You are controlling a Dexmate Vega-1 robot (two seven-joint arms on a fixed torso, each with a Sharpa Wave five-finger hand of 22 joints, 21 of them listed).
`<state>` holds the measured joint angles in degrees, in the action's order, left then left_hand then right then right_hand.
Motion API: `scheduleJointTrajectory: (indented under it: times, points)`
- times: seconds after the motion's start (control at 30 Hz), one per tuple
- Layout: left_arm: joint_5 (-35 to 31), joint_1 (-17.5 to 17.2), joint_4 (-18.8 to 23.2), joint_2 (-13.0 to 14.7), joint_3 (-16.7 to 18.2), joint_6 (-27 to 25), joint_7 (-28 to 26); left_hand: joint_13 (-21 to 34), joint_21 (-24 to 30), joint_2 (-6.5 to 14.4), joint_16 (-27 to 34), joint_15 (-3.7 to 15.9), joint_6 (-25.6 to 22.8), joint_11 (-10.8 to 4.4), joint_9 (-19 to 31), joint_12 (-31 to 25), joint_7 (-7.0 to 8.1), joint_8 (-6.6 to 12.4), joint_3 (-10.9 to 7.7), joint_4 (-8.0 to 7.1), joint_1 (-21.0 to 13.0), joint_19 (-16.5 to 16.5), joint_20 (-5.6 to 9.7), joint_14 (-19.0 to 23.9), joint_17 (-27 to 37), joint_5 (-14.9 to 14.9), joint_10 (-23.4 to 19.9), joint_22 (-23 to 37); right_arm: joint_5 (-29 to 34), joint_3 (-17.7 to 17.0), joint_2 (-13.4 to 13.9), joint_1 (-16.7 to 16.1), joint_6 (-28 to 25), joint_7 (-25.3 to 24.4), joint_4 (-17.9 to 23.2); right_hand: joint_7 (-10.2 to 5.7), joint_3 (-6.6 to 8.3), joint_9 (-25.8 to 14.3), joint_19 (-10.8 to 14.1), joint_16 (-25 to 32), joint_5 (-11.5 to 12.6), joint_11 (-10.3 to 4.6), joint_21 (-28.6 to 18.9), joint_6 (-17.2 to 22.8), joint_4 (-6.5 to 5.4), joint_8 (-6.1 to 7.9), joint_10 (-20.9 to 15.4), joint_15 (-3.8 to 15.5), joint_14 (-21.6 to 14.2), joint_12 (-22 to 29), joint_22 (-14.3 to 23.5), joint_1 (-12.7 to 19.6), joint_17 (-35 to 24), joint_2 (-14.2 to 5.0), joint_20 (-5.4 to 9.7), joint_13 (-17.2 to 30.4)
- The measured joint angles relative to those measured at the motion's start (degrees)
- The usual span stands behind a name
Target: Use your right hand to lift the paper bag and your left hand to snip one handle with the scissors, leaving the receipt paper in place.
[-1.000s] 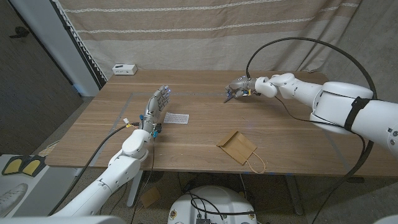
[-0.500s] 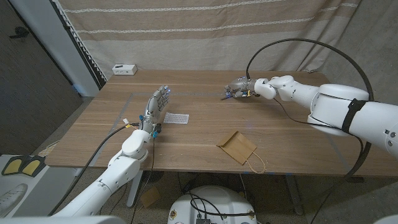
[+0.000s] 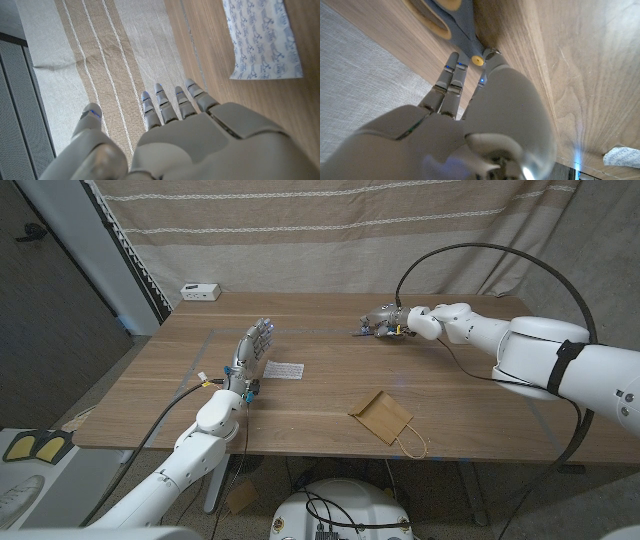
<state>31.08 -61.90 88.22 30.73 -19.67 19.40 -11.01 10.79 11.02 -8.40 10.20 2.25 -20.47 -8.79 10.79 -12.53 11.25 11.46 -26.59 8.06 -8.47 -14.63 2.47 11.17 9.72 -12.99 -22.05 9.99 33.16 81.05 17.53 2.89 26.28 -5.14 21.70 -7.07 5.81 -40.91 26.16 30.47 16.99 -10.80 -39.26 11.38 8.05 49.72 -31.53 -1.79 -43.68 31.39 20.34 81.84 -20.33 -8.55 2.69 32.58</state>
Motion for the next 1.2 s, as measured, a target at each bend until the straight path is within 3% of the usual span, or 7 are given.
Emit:
scheduleJointTrajectory:
  times: [0.1, 0.27, 0.37, 0.5, 0.77, 1.1, 1.2]
  points:
    - [-0.12, -0.05, 0.11, -0.06, 0.0, 0.02, -0.17, 0.0, 0.0, 0.0, 0.0, 0.0, 0.0, 0.0, 0.0, 0.0, 0.0, 0.0, 0.0, 0.0, 0.0, 0.0, 0.0, 0.0, 0.0, 0.0, 0.0, 0.0, -0.96, -0.1, -0.21, -0.12, -0.69, 0.71, -0.14, 1.05, 0.42, 2.07, -1.7, 0.37, -1.1, 0.59, -2.89, -1.83, -0.44, -1.93, -3.35, 0.53, 0.52, -1.56, 0.71, 0.63, -0.01, -0.42, -0.06, -3.68]
    - [-0.29, -0.17, 0.31, -0.09, 0.0, 0.03, -0.37, 0.0, 0.0, 0.0, 0.0, 0.01, 0.0, 0.0, 0.0, 0.0, 0.0, 0.0, 0.0, 0.0, 0.0, 0.0, 0.0, 0.02, 0.0, 0.0, 0.0, 0.0, -2.72, -0.14, -0.53, -0.27, -2.48, 2.08, -0.28, 2.24, 0.44, 4.16, -3.02, 0.48, -1.53, -0.86, -5.36, -3.02, -0.48, -4.12, -4.86, 0.61, 0.61, -1.96, 1.06, 0.97, -0.01, -0.37, -0.1, -5.08]
    - [-0.39, -0.23, 0.4, -0.09, 0.0, 0.03, -0.54, 0.0, 0.0, 0.0, 0.0, 0.21, 0.0, 0.0, 0.0, 0.0, 0.0, 0.0, 0.0, 0.0, 0.0, 0.0, 0.0, 0.21, 0.0, 0.0, 0.0, 0.0, -2.72, -0.15, -0.61, -0.35, -2.48, 2.08, -0.33, 2.24, 0.44, 4.56, -3.39, 0.47, -1.75, -1.67, -6.01, -3.02, -0.48, -4.47, -5.65, 0.78, 0.78, -2.0, 1.06, 1.43, -0.01, -0.36, -0.17, -5.43]
    - [-0.47, -0.45, 0.7, -0.1, -0.01, 0.03, -0.69, 0.0, 0.0, 0.0, 0.0, 0.21, -0.22, 0.0, 0.0, 0.0, -0.22, 0.0, 0.15, -0.15, 0.0, 0.0, 0.0, 0.21, 0.0, 0.0, 0.0, 0.0, -4.65, -0.16, -0.66, -0.4, -3.64, 3.06, -0.37, 2.14, 0.64, 5.49, -3.89, 0.48, -1.75, -1.69, -7.05, -3.12, -0.69, -5.81, -5.64, 0.75, 0.76, -1.6, 1.06, 1.43, -0.01, -0.36, -0.25, -5.99]
    - [-0.57, -0.62, 1.03, -0.1, -0.02, 0.03, -0.81, 0.0, 0.0, 0.0, 0.0, 0.0, -0.21, 0.0, 0.0, 0.0, -0.21, 0.0, 0.24, -0.24, 0.0, 0.0, 0.0, 0.42, 0.0, 0.0, 0.0, 0.0, -6.06, -0.17, -0.53, -0.4, -3.91, 4.61, -0.4, 2.13, 0.63, 6.41, -4.39, 0.92, -1.76, -1.69, -8.16, -3.12, -0.7, -6.73, -5.64, 0.74, 0.77, -1.16, 1.11, 1.45, -0.01, -0.39, -0.15, -6.45]
    - [-0.68, -1.27, 1.73, -0.08, -0.04, 0.09, -1.05, 0.0, 0.0, 0.3, 0.0, 0.0, -0.41, -0.23, 0.0, 0.0, -0.41, 0.0, 0.23, -0.24, 0.3, 0.0, 0.0, 0.42, 0.0, 0.0, -0.23, 0.0, -6.72, -0.4, 0.0, -0.47, -2.65, 4.61, -0.42, 2.44, 0.75, 8.0, -5.0, 1.14, -1.97, -1.69, -10.28, -4.27, -0.58, -9.29, -5.65, 0.74, 0.8, -2.4, 0.69, 1.88, -0.01, -0.36, -0.15, -5.52]
    - [-0.7, -1.41, 1.88, -0.05, -0.04, 0.1, -1.1, 0.0, 0.0, 0.3, 0.0, 0.0, -0.41, -0.22, 0.0, 0.0, -0.41, 0.0, 0.47, 0.0, 0.3, 0.0, 0.0, 0.42, 0.0, 0.0, -0.22, 0.0, -6.97, -0.91, 0.34, -0.52, -2.08, 4.62, -0.43, 2.36, 0.97, 8.27, -5.53, 1.14, -1.97, -0.8, -10.89, -4.36, -0.8, -9.9, -6.02, 0.74, 0.81, -2.19, 0.59, 1.88, 0.0, -0.35, -0.27, -4.51]
